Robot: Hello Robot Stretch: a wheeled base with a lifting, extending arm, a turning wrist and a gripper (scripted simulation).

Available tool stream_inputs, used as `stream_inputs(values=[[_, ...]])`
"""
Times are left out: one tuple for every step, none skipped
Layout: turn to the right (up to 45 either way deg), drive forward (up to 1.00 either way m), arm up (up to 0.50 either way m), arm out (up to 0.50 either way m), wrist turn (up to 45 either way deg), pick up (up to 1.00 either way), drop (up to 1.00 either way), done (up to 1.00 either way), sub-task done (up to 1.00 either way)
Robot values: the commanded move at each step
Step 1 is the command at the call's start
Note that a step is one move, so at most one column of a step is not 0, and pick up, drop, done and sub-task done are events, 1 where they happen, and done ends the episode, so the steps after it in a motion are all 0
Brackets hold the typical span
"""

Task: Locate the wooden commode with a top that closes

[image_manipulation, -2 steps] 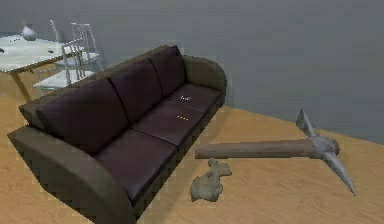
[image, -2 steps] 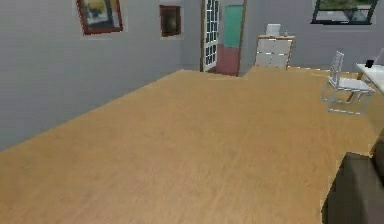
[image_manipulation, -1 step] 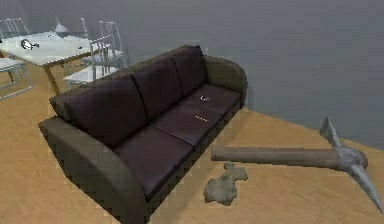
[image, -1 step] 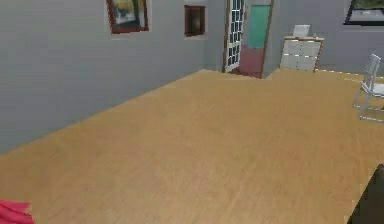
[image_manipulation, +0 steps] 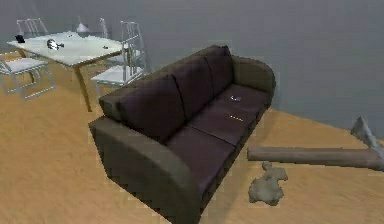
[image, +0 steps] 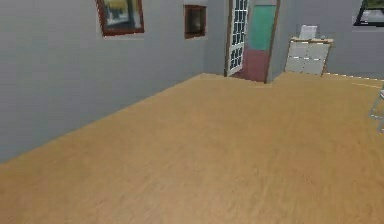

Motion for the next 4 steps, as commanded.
stream_inputs(values=[[12.0, 0.00, 0.00, 0.00, 0.0, 0.00, 0.00, 0.00, 0.00], [0.0, 1.00, 0.00, 0.00, 0.0, 0.00, 0.00, 0.00, 0.00], [0.0, 1.00, 0.00, 0.00, 0.0, 0.00, 0.00, 0.00, 0.00], [0.0, 1.00, 0.00, 0.00, 0.0, 0.00, 0.00, 0.00, 0.00]])
